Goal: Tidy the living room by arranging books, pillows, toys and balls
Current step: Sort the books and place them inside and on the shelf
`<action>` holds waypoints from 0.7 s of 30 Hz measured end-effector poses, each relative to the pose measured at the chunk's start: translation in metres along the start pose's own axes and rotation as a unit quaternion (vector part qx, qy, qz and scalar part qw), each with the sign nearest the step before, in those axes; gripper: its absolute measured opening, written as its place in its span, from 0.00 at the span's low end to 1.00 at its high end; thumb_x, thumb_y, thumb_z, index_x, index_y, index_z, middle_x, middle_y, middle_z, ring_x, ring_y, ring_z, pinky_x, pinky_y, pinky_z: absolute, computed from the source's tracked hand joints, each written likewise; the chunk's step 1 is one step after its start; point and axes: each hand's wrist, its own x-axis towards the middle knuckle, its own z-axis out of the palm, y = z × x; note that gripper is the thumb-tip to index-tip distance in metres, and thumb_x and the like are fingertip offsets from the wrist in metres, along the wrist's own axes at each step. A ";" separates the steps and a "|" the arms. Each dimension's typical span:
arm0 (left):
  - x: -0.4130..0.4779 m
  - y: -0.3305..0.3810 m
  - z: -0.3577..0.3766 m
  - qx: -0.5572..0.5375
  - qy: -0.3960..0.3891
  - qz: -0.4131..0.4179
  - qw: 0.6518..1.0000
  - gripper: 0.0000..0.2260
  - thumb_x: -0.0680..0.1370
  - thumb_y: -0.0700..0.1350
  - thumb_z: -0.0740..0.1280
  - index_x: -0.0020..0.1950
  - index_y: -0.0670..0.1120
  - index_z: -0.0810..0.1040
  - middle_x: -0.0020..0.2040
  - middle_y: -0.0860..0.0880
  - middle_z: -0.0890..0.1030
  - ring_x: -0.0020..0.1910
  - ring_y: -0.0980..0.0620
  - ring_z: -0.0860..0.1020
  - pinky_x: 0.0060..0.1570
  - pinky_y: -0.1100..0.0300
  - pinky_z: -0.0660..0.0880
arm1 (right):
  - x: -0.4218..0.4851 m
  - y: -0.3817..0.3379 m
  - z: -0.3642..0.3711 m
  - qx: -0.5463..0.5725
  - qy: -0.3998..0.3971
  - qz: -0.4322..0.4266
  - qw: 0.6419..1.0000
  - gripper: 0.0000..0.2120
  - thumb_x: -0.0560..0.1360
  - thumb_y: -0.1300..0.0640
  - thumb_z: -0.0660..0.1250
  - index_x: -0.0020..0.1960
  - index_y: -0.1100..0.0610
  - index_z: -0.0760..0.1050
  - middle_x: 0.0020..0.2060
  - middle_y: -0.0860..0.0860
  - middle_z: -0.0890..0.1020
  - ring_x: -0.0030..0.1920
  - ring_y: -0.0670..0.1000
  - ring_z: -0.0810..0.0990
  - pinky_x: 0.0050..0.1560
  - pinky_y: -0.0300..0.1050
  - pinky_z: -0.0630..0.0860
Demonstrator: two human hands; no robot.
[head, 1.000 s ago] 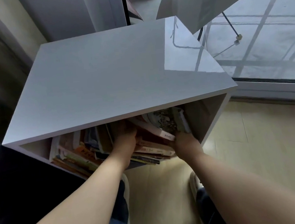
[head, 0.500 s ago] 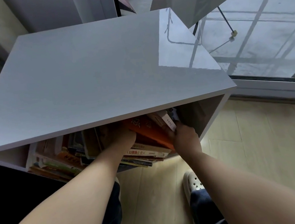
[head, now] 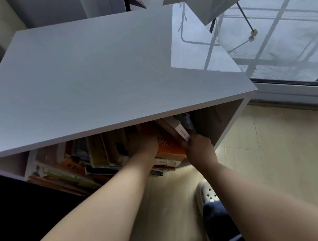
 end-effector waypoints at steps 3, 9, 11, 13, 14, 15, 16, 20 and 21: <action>0.002 0.005 -0.004 -0.067 -0.020 -0.024 0.997 0.12 0.77 0.48 0.66 0.57 0.42 0.73 0.45 0.45 0.77 0.45 0.46 0.79 0.51 0.52 0.79 | -0.002 0.002 0.000 -0.010 -0.004 -0.013 1.000 0.13 0.81 0.53 0.57 0.58 0.60 0.74 0.51 0.56 0.81 0.51 0.57 0.80 0.49 0.47 0.76; 0.005 0.001 0.004 -0.096 -0.071 -0.063 0.991 0.09 0.76 0.42 0.67 0.52 0.39 0.74 0.47 0.41 0.79 0.42 0.44 0.81 0.41 0.51 0.82 | 0.000 0.005 0.006 -0.023 -0.028 -0.024 0.999 0.13 0.80 0.53 0.58 0.59 0.59 0.73 0.52 0.55 0.81 0.52 0.56 0.80 0.52 0.50 0.78; 0.007 0.000 0.004 -0.126 -0.057 -0.053 0.989 0.06 0.76 0.40 0.68 0.50 0.41 0.73 0.43 0.42 0.78 0.37 0.46 0.79 0.31 0.57 0.81 | 0.003 0.005 0.006 -0.020 -0.035 -0.028 0.999 0.13 0.80 0.53 0.59 0.61 0.58 0.73 0.53 0.55 0.81 0.53 0.56 0.80 0.53 0.50 0.78; 0.010 -0.006 -0.001 -0.113 -0.030 -0.024 0.993 0.06 0.75 0.41 0.69 0.48 0.44 0.73 0.46 0.42 0.79 0.41 0.44 0.80 0.39 0.52 0.82 | 0.005 -0.001 0.011 -0.012 -0.044 -0.033 0.998 0.13 0.80 0.54 0.58 0.62 0.57 0.73 0.54 0.55 0.81 0.54 0.55 0.80 0.54 0.49 0.77; 0.012 -0.010 -0.002 -0.114 -0.016 -0.017 0.993 0.07 0.74 0.42 0.70 0.49 0.44 0.74 0.47 0.42 0.80 0.42 0.43 0.81 0.44 0.51 0.81 | 0.007 -0.004 0.012 -0.016 -0.044 -0.041 0.998 0.13 0.80 0.55 0.57 0.63 0.57 0.72 0.55 0.55 0.80 0.55 0.55 0.79 0.53 0.47 0.77; 0.011 -0.013 -0.002 -0.123 -0.006 -0.016 0.992 0.07 0.74 0.41 0.69 0.50 0.43 0.75 0.46 0.42 0.81 0.40 0.44 0.81 0.42 0.53 0.81 | 0.009 -0.006 0.013 -0.023 -0.044 -0.047 0.998 0.14 0.80 0.55 0.57 0.63 0.57 0.72 0.56 0.56 0.80 0.56 0.56 0.79 0.53 0.47 0.76; 0.008 -0.014 -0.004 -0.137 -0.001 -0.013 0.990 0.08 0.75 0.40 0.69 0.52 0.42 0.75 0.46 0.43 0.80 0.38 0.45 0.80 0.36 0.57 0.81 | 0.011 -0.008 0.015 -0.032 -0.048 -0.045 0.997 0.14 0.80 0.56 0.56 0.64 0.56 0.71 0.57 0.56 0.79 0.58 0.56 0.78 0.54 0.47 0.74; -0.005 -0.011 -0.015 -0.168 -0.026 -0.035 0.985 0.06 0.78 0.37 0.65 0.53 0.42 0.72 0.41 0.45 0.77 0.32 0.49 0.77 0.24 0.63 0.77 | 0.013 -0.008 0.025 -0.129 -0.078 -0.014 0.988 0.17 0.81 0.54 0.52 0.69 0.50 0.64 0.61 0.53 0.77 0.61 0.57 0.76 0.59 0.51 0.72; -0.005 -0.009 -0.017 -0.167 -0.041 -0.042 0.984 0.05 0.78 0.38 0.64 0.54 0.42 0.73 0.41 0.45 0.77 0.32 0.49 0.78 0.27 0.61 0.78 | 0.014 -0.009 0.028 -0.165 -0.066 -0.015 0.984 0.17 0.81 0.53 0.51 0.69 0.49 0.63 0.61 0.52 0.77 0.61 0.57 0.75 0.61 0.52 0.71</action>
